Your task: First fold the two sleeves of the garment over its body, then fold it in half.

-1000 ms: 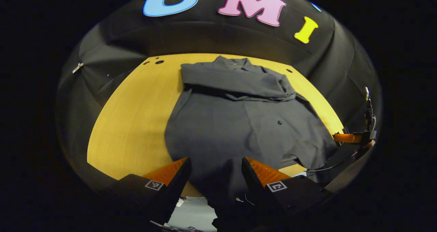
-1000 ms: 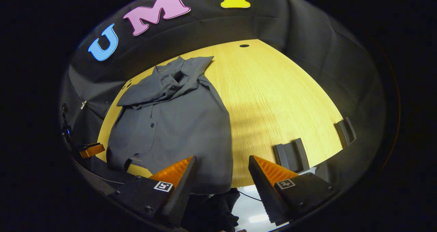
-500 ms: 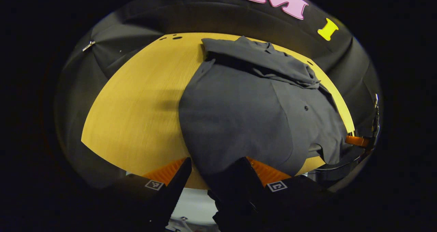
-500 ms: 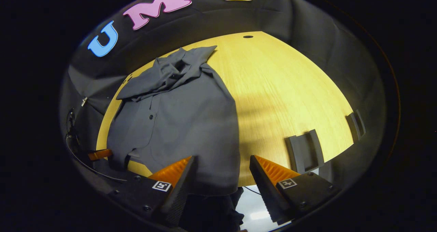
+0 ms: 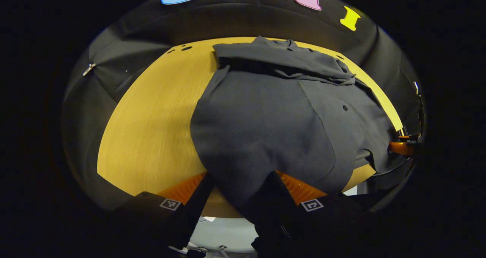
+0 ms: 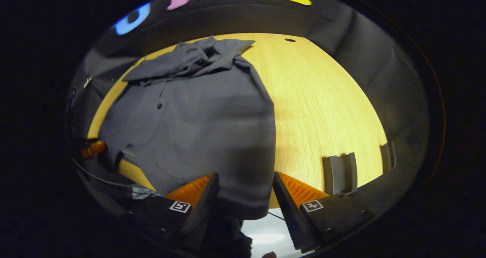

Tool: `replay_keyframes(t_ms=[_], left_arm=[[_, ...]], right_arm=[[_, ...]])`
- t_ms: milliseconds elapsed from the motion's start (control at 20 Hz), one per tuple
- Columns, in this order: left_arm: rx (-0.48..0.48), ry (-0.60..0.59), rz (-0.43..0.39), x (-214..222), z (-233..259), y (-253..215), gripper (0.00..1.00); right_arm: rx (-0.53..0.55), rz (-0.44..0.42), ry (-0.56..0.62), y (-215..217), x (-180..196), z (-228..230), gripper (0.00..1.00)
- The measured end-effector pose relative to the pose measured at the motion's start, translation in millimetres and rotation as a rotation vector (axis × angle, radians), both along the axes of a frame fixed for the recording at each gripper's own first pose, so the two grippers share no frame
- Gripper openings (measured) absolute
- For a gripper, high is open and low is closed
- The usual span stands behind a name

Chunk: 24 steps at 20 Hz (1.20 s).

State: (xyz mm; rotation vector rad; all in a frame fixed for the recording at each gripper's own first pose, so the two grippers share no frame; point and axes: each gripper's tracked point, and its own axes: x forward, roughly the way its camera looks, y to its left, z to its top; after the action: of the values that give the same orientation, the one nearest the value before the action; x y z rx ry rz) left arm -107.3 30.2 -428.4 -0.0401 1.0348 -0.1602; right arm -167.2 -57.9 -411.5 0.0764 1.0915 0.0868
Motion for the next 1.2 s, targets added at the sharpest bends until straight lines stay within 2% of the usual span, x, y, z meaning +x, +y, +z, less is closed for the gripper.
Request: replay_keyframes(t_ms=[50,150,250,350,450,500,550,750,1200], left_arm=[[-0.003,-0.011,-0.036,2.1,-1.0,-4.1,0.98],[-0.005,-0.042,-0.088,8.3,-0.6,-17.2,0.54],[0.019,-0.032,-0.103,11.9,-0.8,-16.5,0.11],[0.028,0.006,-0.115,10.8,3.0,-15.7,0.07],[0.007,-0.009,-0.097,16.0,17.7,-16.7,0.06],[-0.001,-0.028,-0.094,19.0,26.7,-17.3,0.06],[-0.006,-0.047,-0.095,22.1,34.6,-17.6,0.06],[-0.045,-0.101,-0.067,35.9,67.3,-15.0,0.06],[-0.109,-0.265,-0.005,101.8,148.8,-7.9,0.06]], right_arm=[[0.005,0.022,-0.014,5.8,2.2,1.0,0.74],[0.073,0.051,-0.011,21.2,8.2,1.7,0.41],[0.083,0.047,0.011,22.0,13.0,0.9,0.09],[0.067,0.030,-0.019,18.9,19.4,7.8,0.09],[0.106,0.002,-0.043,26.5,22.6,19.0,0.08],[0.117,-0.015,-0.053,26.3,25.7,27.1,0.00],[0.129,-0.034,-0.080,23.9,32.0,35.2,0.08],[0.193,-0.104,-0.172,17.9,57.0,72.8,0.05],[0.250,-0.137,-0.379,9.1,133.0,162.0,0.05]])
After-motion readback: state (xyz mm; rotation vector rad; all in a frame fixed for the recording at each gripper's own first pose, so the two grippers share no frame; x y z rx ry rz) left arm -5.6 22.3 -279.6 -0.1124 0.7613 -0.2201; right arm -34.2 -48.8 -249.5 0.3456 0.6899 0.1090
